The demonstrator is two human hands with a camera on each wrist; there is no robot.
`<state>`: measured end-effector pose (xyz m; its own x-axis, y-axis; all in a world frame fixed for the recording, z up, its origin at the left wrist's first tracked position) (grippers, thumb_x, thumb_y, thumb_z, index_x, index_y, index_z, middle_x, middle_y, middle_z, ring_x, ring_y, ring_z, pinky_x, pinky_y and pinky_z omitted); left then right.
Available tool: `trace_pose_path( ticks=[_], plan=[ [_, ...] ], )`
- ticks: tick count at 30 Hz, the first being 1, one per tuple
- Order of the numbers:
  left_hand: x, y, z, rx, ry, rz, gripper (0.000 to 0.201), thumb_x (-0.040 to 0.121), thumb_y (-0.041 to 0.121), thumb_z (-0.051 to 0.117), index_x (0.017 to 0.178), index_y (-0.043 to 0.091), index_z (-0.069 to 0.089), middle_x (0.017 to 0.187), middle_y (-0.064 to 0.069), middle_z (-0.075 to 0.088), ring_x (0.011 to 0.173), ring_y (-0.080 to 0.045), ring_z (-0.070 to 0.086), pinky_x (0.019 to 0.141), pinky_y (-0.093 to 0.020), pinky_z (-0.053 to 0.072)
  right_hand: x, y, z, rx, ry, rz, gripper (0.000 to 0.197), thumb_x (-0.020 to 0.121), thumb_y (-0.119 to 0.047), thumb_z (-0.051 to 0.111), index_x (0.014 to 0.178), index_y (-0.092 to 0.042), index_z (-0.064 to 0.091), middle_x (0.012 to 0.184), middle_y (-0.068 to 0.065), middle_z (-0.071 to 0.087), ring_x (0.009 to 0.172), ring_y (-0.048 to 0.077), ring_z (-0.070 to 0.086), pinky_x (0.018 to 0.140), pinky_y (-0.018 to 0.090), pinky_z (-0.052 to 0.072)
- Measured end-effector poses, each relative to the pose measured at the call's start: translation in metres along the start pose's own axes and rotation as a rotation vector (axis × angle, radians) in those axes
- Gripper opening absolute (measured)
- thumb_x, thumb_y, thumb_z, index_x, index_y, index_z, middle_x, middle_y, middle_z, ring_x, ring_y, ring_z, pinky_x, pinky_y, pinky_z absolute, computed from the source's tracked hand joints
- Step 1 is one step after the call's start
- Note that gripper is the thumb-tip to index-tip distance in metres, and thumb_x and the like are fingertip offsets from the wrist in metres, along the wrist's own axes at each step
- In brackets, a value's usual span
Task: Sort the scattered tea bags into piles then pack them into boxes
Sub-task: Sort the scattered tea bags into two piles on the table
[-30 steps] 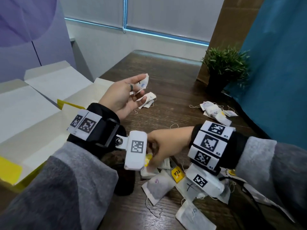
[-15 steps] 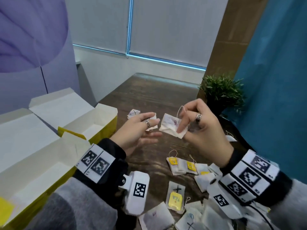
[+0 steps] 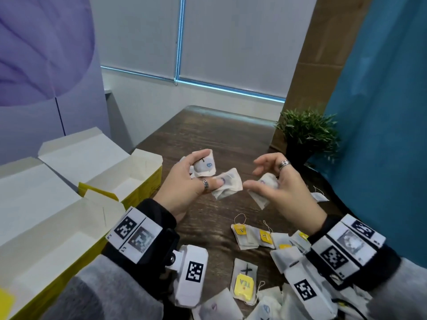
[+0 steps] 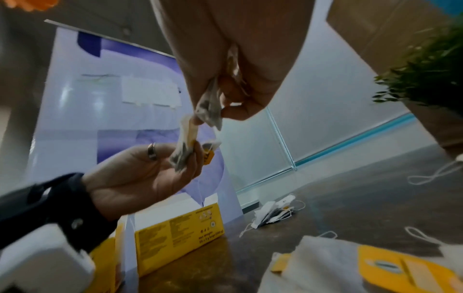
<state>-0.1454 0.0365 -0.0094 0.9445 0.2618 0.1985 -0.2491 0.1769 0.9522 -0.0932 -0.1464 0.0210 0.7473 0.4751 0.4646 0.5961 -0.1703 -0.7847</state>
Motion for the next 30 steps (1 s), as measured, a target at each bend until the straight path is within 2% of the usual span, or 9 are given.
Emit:
trace_pose_path(
  ticks=[6, 10, 13, 16, 20, 23, 25, 28, 30],
  plan=[
    [0.005, -0.01, -0.007, 0.185, 0.114, 0.034, 0.068, 0.072, -0.001, 0.075, 0.128, 0.028, 0.049, 0.132, -0.008, 0.047, 0.115, -0.024, 0.056, 0.094, -0.037, 0.052, 0.0, 0.005, 0.002, 0.373, -0.052, 0.256, 0.031, 0.094, -0.002, 0.045, 0.122, -0.017, 0.046, 0.09, -0.002, 0.051, 0.068, 0.007, 0.051, 0.056, 0.02, 0.047],
    [0.005, -0.012, -0.003, 0.148, 0.105, 0.021, 0.067, 0.07, -0.003, 0.075, 0.124, 0.029, 0.05, 0.13, -0.011, 0.049, 0.116, -0.026, 0.056, 0.093, -0.039, 0.053, 0.004, 0.004, 0.017, 0.37, -0.137, 0.299, 0.043, 0.087, -0.003, 0.057, 0.124, -0.022, 0.045, 0.11, 0.004, 0.053, 0.083, 0.008, 0.058, 0.069, 0.022, 0.051],
    [0.004, -0.013, 0.0, 0.069, 0.069, -0.012, 0.07, 0.07, -0.009, 0.073, 0.127, 0.023, 0.05, 0.127, -0.012, 0.053, 0.111, -0.026, 0.06, 0.084, -0.031, 0.056, 0.007, 0.01, 0.03, 0.288, -0.266, 0.372, 0.032, 0.083, -0.005, 0.064, 0.111, -0.016, 0.054, 0.104, 0.008, 0.065, 0.086, 0.014, 0.064, 0.079, 0.028, 0.053],
    [0.003, -0.011, 0.002, 0.043, 0.04, -0.034, 0.059, 0.076, -0.008, 0.068, 0.127, 0.019, 0.053, 0.12, -0.01, 0.059, 0.104, -0.023, 0.064, 0.079, -0.027, 0.057, 0.012, 0.019, 0.028, 0.181, -0.344, 0.385, 0.017, 0.082, -0.004, 0.066, 0.094, -0.013, 0.061, 0.086, 0.004, 0.069, 0.072, 0.009, 0.066, 0.067, 0.022, 0.052],
    [0.005, -0.012, -0.004, 0.133, 0.073, -0.095, 0.029, 0.089, 0.002, 0.056, 0.108, 0.022, 0.065, 0.115, -0.001, 0.063, 0.098, -0.016, 0.061, 0.085, -0.026, 0.05, 0.028, 0.041, -0.011, -0.047, -0.215, 0.4, 0.011, 0.083, -0.005, 0.066, 0.09, -0.012, 0.06, 0.075, 0.003, 0.064, 0.058, 0.011, 0.057, 0.043, 0.017, 0.044],
    [0.012, -0.015, -0.01, 0.197, 0.119, -0.12, 0.032, 0.091, -0.005, 0.046, 0.104, 0.016, 0.067, 0.108, -0.007, 0.065, 0.08, -0.013, 0.06, 0.069, -0.019, 0.046, 0.04, 0.076, -0.063, -0.195, -0.052, 0.486, 0.01, 0.083, -0.004, 0.066, 0.086, -0.01, 0.059, 0.071, 0.005, 0.058, 0.061, 0.016, 0.05, 0.035, 0.013, 0.039],
    [0.022, -0.015, -0.01, 0.356, 0.128, -0.136, 0.036, 0.09, -0.01, 0.043, 0.109, 0.01, 0.066, 0.104, -0.011, 0.064, 0.069, -0.013, 0.057, 0.061, -0.022, 0.048, 0.042, 0.103, -0.092, -0.235, 0.028, 0.588, 0.01, 0.082, -0.003, 0.067, 0.084, -0.009, 0.059, 0.073, 0.008, 0.057, 0.06, 0.015, 0.053, 0.035, 0.01, 0.04],
    [0.046, -0.009, -0.001, 0.566, 0.115, -0.153, 0.044, 0.086, -0.016, 0.04, 0.118, 0.006, 0.061, 0.119, -0.017, 0.061, 0.09, -0.025, 0.063, 0.074, -0.031, 0.052, 0.043, 0.139, -0.118, -0.369, 0.086, 0.701, 0.017, 0.081, -0.007, 0.07, 0.094, -0.001, 0.062, 0.069, 0.006, 0.056, 0.056, 0.018, 0.058, 0.037, 0.017, 0.046],
    [0.059, -0.005, 0.005, 0.711, 0.08, -0.161, 0.053, 0.085, -0.018, 0.036, 0.128, 0.007, 0.054, 0.129, -0.016, 0.056, 0.106, -0.027, 0.059, 0.069, -0.019, 0.047, 0.05, 0.153, -0.124, -0.602, 0.041, 0.69, 0.033, 0.079, -0.022, 0.073, 0.104, -0.004, 0.064, 0.08, 0.003, 0.062, 0.081, 0.025, 0.061, 0.058, 0.025, 0.05]
  ],
)
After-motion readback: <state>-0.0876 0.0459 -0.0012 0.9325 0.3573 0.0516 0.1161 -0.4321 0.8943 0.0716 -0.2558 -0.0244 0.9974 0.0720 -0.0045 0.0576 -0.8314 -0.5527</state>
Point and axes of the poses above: each hand's wrist, its own x-axis towards the middle knuckle, its own z-axis out of the palm, y = z × x, the point moved 3 cm from there along x, towards the middle knuckle
